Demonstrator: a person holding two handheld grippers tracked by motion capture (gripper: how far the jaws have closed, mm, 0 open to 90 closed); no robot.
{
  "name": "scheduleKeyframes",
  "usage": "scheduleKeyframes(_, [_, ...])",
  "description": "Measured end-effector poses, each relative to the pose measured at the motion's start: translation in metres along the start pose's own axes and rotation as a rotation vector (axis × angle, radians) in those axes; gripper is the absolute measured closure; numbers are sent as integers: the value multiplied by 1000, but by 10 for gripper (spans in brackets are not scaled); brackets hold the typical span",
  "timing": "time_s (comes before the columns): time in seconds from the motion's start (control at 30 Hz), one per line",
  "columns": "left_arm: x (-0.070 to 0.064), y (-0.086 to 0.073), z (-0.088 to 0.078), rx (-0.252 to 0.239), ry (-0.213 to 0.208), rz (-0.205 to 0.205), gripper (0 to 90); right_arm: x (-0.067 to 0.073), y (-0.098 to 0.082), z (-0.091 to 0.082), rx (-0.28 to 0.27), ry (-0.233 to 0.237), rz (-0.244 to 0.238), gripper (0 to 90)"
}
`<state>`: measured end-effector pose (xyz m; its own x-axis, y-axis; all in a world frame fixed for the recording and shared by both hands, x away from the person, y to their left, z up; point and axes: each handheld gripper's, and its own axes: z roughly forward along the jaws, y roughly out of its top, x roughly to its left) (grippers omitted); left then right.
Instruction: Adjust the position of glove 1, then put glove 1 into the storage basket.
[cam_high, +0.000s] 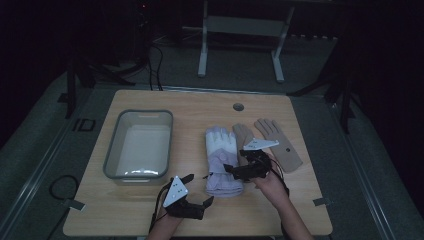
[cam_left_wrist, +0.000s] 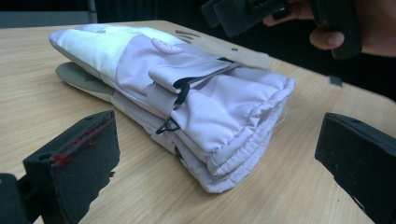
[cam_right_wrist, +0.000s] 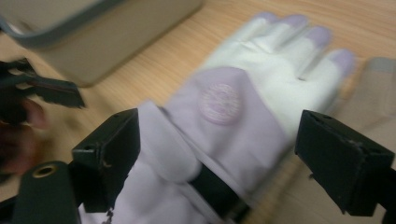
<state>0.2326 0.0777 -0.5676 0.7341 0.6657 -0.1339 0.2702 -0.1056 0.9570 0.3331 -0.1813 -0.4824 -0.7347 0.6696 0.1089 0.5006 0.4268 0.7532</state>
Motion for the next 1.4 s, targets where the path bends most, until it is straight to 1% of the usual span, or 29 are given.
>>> scheduleKeyframes(0.03, [0,0,1,5,11,6,0,0,0,0,0,0,0,137])
scheduleKeyframes(0.07, [0,1,1,28,0,1,1,-3,-3,-1,2,4,-12,137])
scheduleKeyframes(0.1, [0,1,1,28,0,1,0,-3,-3,-1,2,4,-12,137])
scheduleKeyframes(0.13, [-1,1,2,27,-8,0,1,-5,-6,-4,-29,-9,-39,140])
scheduleKeyframes(0.17, [-1,1,2,27,-8,7,1,-5,-6,-4,-29,-9,-39,140])
scheduleKeyframes(0.2, [-2,2,1,31,-9,20,1,-6,-9,-8,-86,-28,-63,143])
scheduleKeyframes(0.3, [-3,3,2,50,-5,17,1,-9,-11,-13,-117,-24,-61,147])
scheduleKeyframes(0.33, [-2,4,2,57,-4,14,43,-11,-14,-17,-147,-35,-64,147])
scheduleKeyframes(0.43, [-1,6,4,89,18,-2,45,-13,-16,-20,-162,-34,-70,146])
scheduleKeyframes(0.47, [-1,8,4,93,15,-1,45,-15,-16,-24,-171,-33,-48,145])
scheduleKeyframes(0.53, [1,12,4,101,-12,-24,45,-16,-16,-25,-177,-30,-26,141])
scheduleKeyframes(0.57, [1,15,4,104,-10,-36,45,-19,-15,-26,-162,-10,29,137])
scheduleKeyframes(0.6, [2,18,4,113,-14,-48,45,-20,-14,-26,-155,-2,49,136])
scheduleKeyframes(0.63, [3,22,3,112,-19,-70,44,-21,-14,-25,-150,-2,59,125])
scheduleKeyframes(0.67, [3,22,3,112,-19,-70,44,-21,-14,-25,-150,-2,59,125])
scheduleKeyframes(0.7, [4,30,4,129,-13,-109,44,-20,-13,-25,-146,-14,58,110])
scheduleKeyframes(0.73, [3,37,7,160,9,-112,51,-23,-11,-24,-138,36,90,107])
scheduleKeyframes(0.77, [3,41,8,174,16,-110,78,-23,-9,-22,-138,34,99,110])
scheduleKeyframes(0.83, [5,48,11,173,10,-118,110,-27,-7,-19,-135,31,122,139])
scheduleKeyframes(0.87, [6,51,12,184,25,-123,111,-28,-6,-16,-131,37,135,157])
scheduleKeyframes(0.97, [7,56,22,262,99,-139,147,-33,-4,-7,-101,30,157,213])
scheduleKeyframes(1.0, [9,56,25,274,95,-167,150,-35,-4,-5,-95,26,162,246])
scheduleKeyframes(1.03, [9,55,27,292,106,-175,162,-37,-5,0,-72,24,172,302])
scheduleKeyframes(1.07, [10,53,30,315,111,-180,199,-40,-7,4,-59,38,182,320])
scheduleKeyframes(1.17, [14,44,39,374,59,-245,226,-44,-14,16,-6,56,220,382])
scheduleKeyframes(1.2, [14,44,39,374,59,-245,252,-44,-14,16,-6,56,220,382])
scheduleKeyframes(1.23, [15,40,42,394,54,-254,252,-46,-17,21,5,78,248,383])
scheduleKeyframes(1.3, [19,32,45,415,27,-284,300,-47,-26,32,60,82,266,391])
scheduleKeyframes(1.4, [21,25,50,438,3,-285,349,-49,-33,39,84,110,292,417])
